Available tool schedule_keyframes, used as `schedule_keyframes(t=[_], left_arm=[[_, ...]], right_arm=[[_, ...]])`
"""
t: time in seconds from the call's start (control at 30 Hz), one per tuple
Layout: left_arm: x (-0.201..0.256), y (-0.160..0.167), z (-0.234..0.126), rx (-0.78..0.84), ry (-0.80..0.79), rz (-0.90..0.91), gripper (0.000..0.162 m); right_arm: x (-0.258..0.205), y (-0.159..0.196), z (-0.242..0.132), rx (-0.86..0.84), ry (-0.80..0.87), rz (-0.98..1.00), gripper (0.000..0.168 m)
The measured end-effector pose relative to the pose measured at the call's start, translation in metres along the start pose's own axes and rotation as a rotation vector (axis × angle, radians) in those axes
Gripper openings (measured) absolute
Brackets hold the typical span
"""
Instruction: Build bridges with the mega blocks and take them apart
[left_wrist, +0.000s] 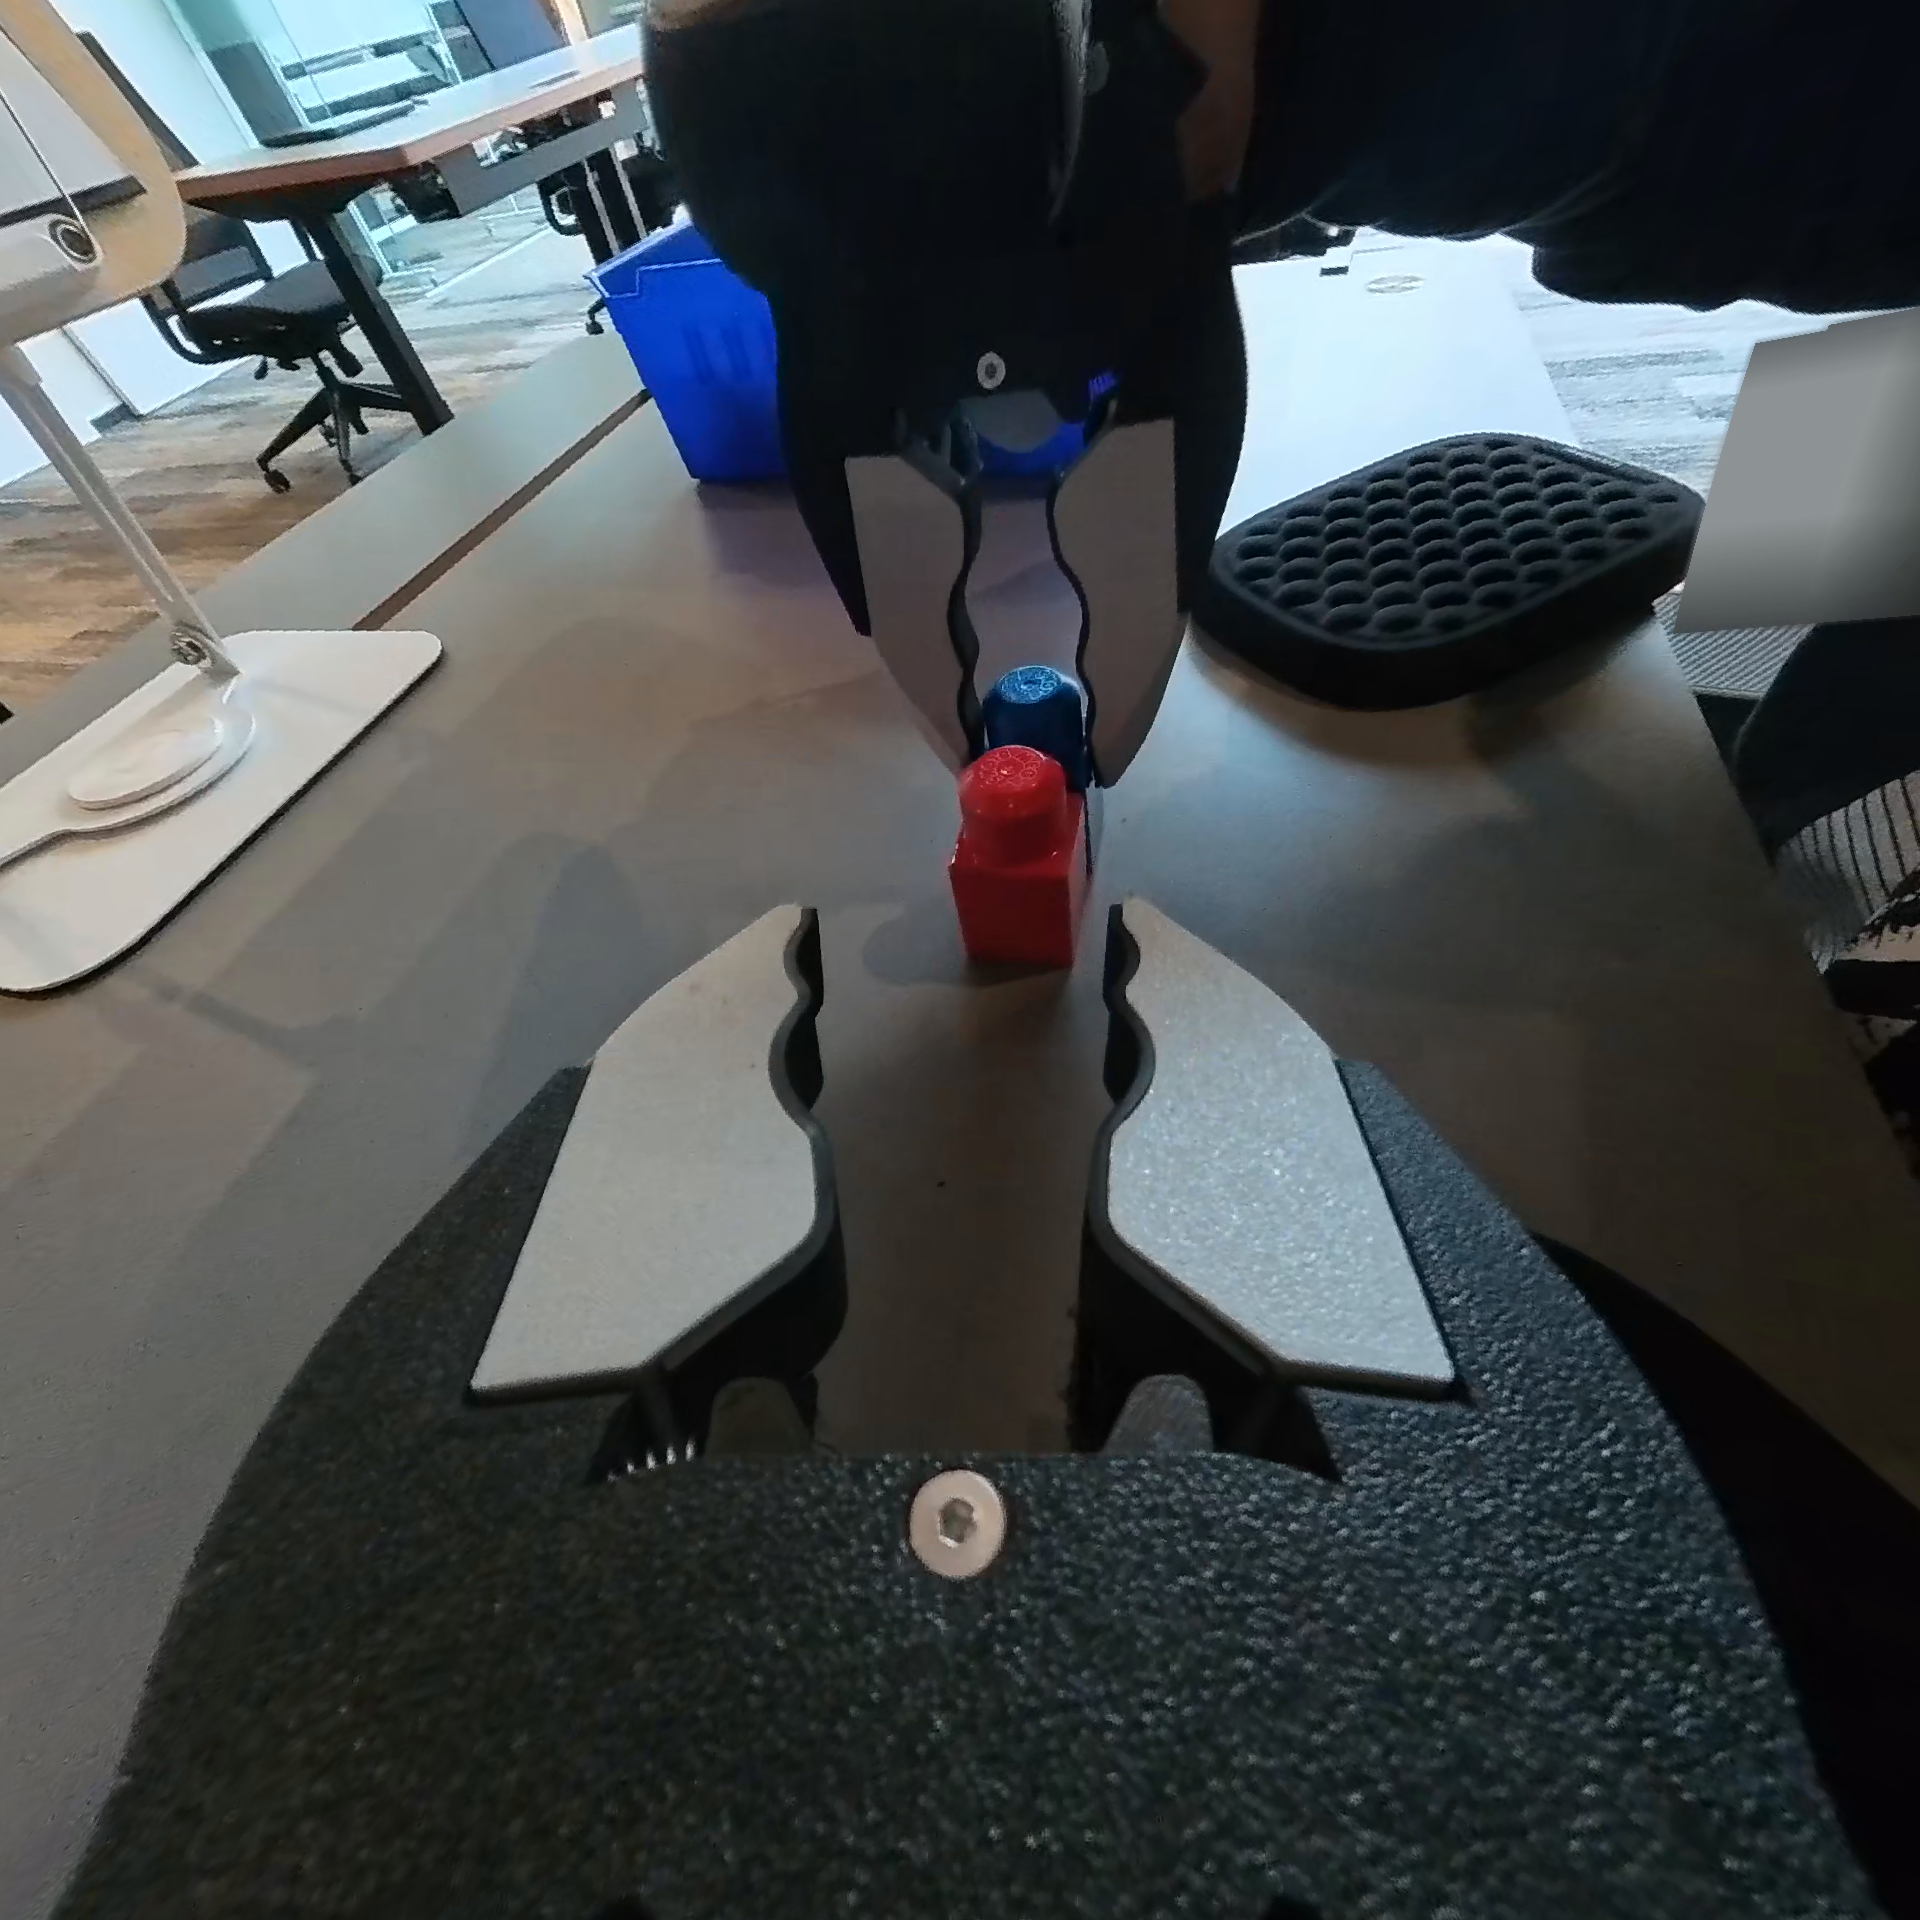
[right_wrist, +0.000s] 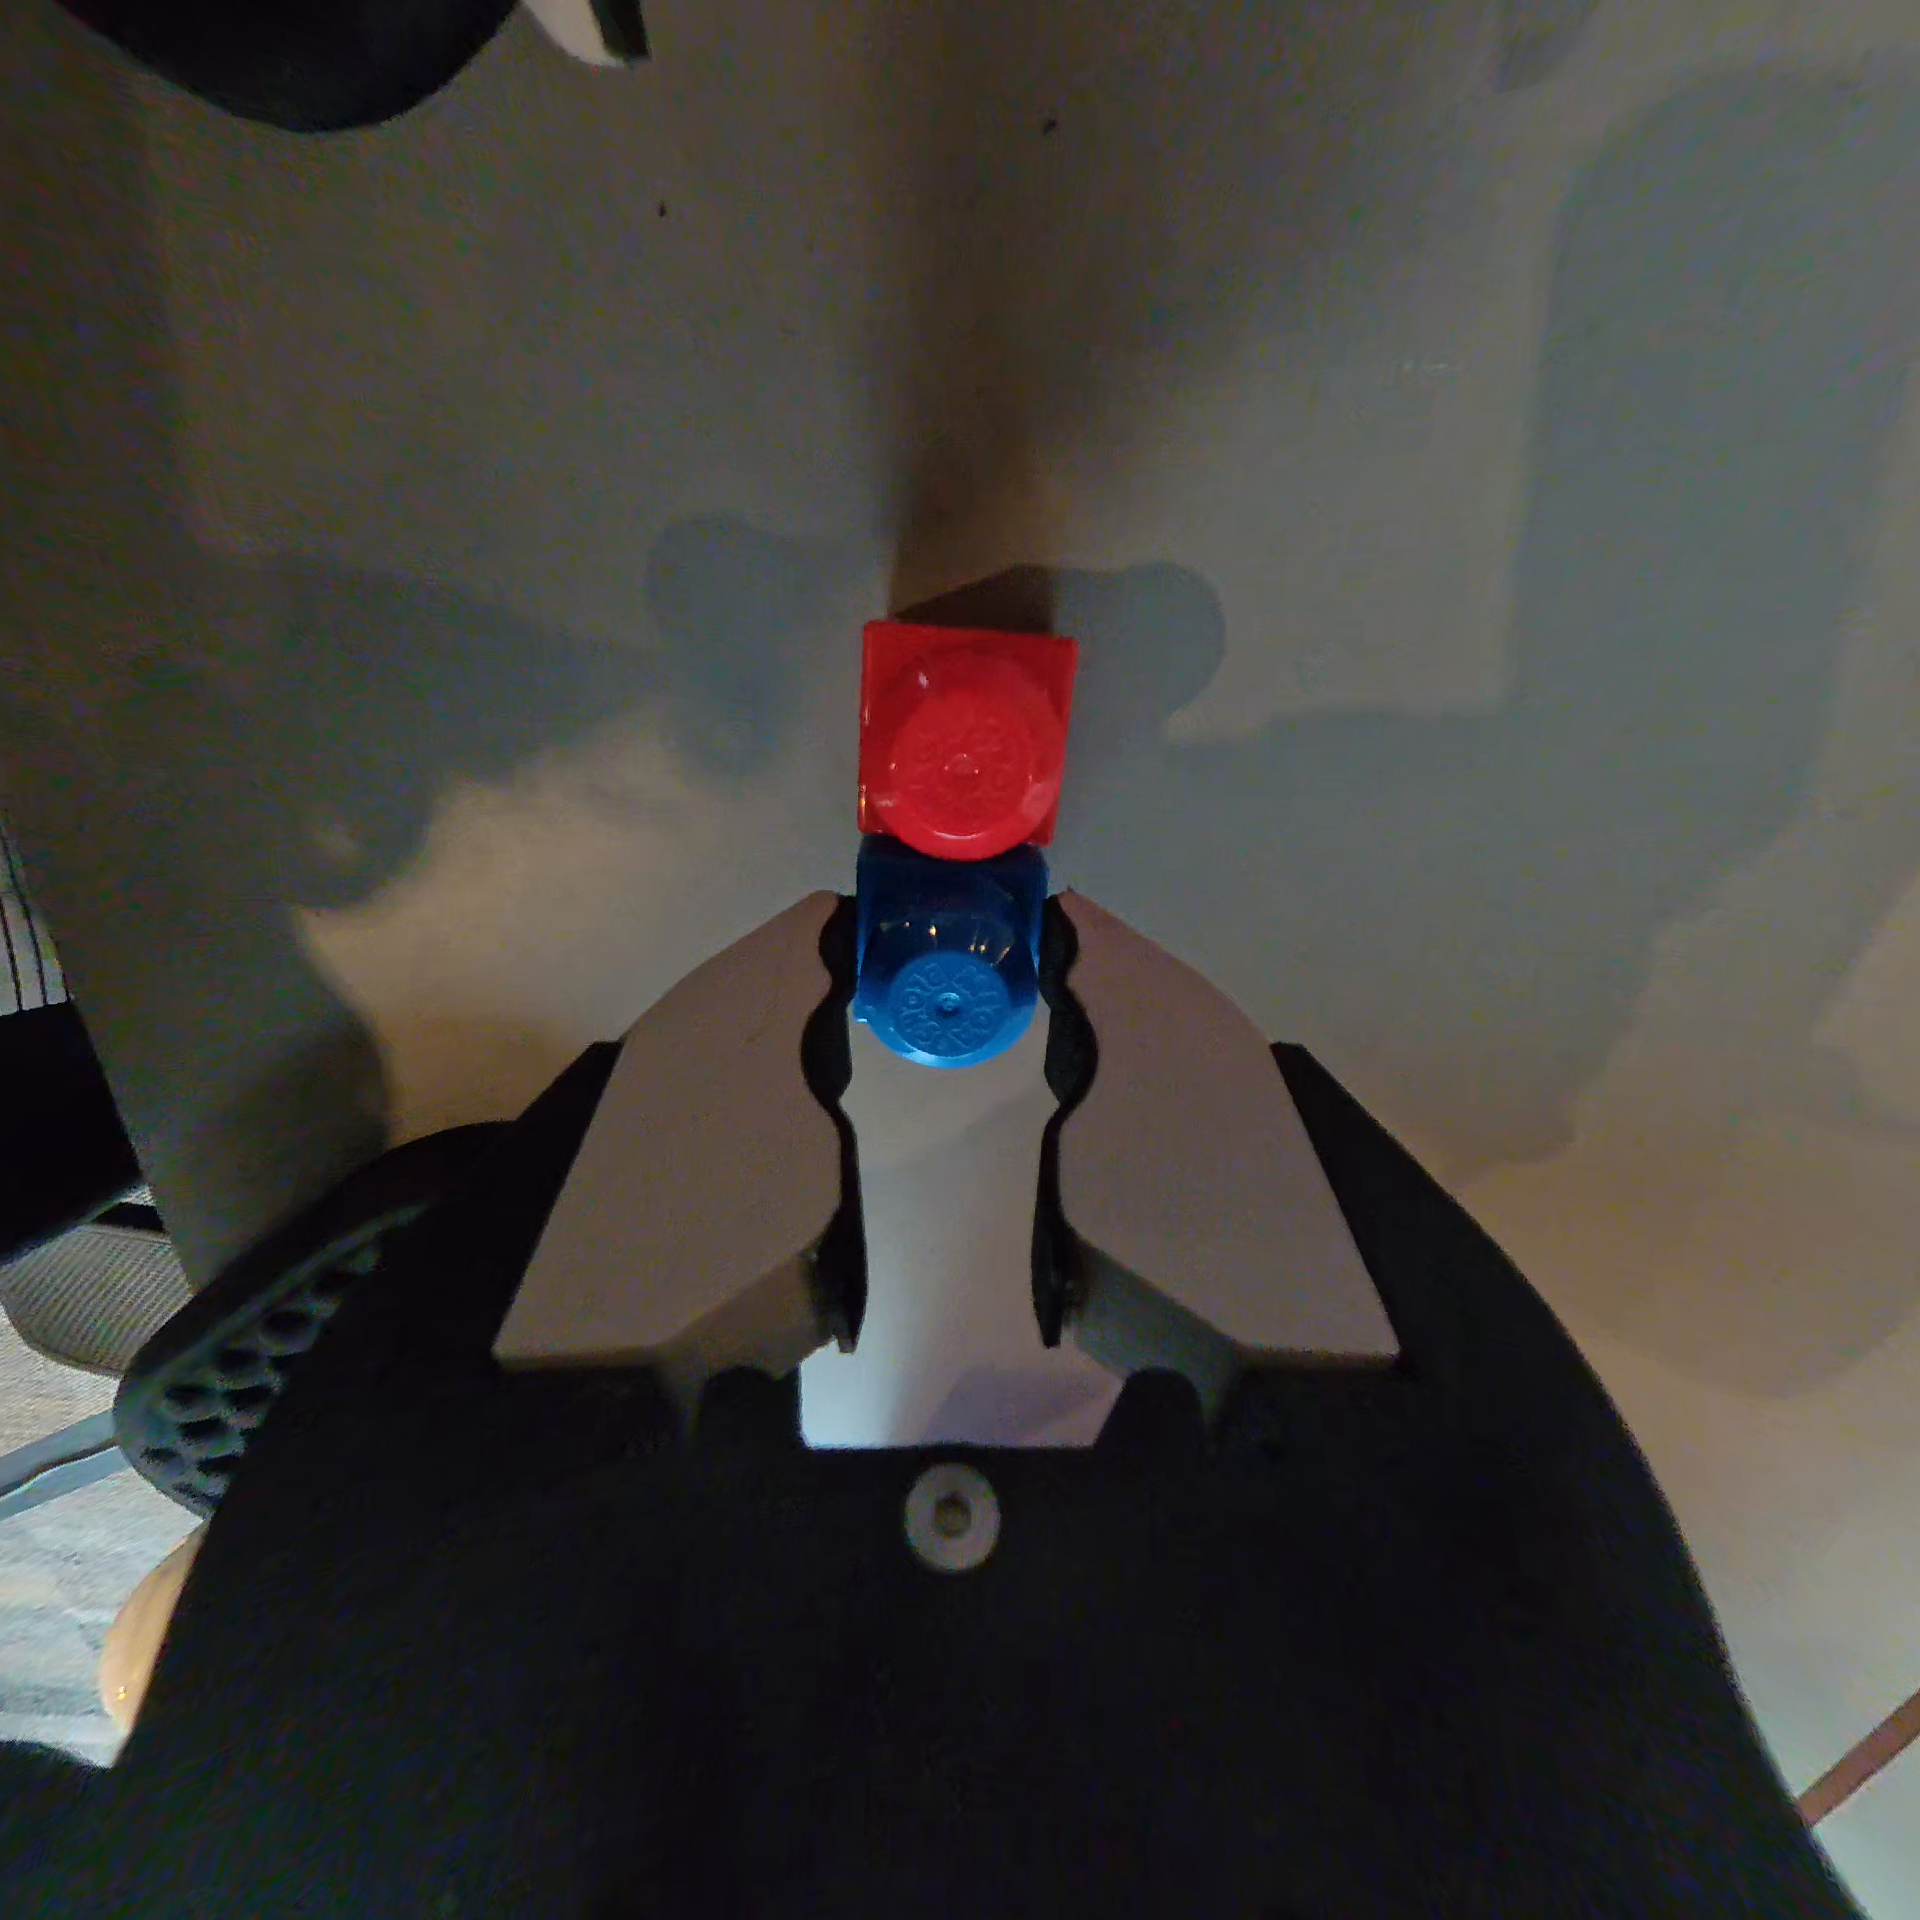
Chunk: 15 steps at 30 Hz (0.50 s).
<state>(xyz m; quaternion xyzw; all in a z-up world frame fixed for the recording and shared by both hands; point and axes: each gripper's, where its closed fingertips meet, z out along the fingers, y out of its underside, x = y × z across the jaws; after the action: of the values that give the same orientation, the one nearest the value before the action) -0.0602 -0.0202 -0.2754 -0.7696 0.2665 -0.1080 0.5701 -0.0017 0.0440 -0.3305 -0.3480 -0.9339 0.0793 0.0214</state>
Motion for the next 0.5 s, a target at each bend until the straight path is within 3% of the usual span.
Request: schedule_keyframes(t=[0.5], left_arm=[[0.0007,0.003,0.0009,-0.016,0.002,0.018,0.051]], right_arm=[[-0.0001,-0.0023,0.0009,0.008,-0.012,-0.014,0.034]])
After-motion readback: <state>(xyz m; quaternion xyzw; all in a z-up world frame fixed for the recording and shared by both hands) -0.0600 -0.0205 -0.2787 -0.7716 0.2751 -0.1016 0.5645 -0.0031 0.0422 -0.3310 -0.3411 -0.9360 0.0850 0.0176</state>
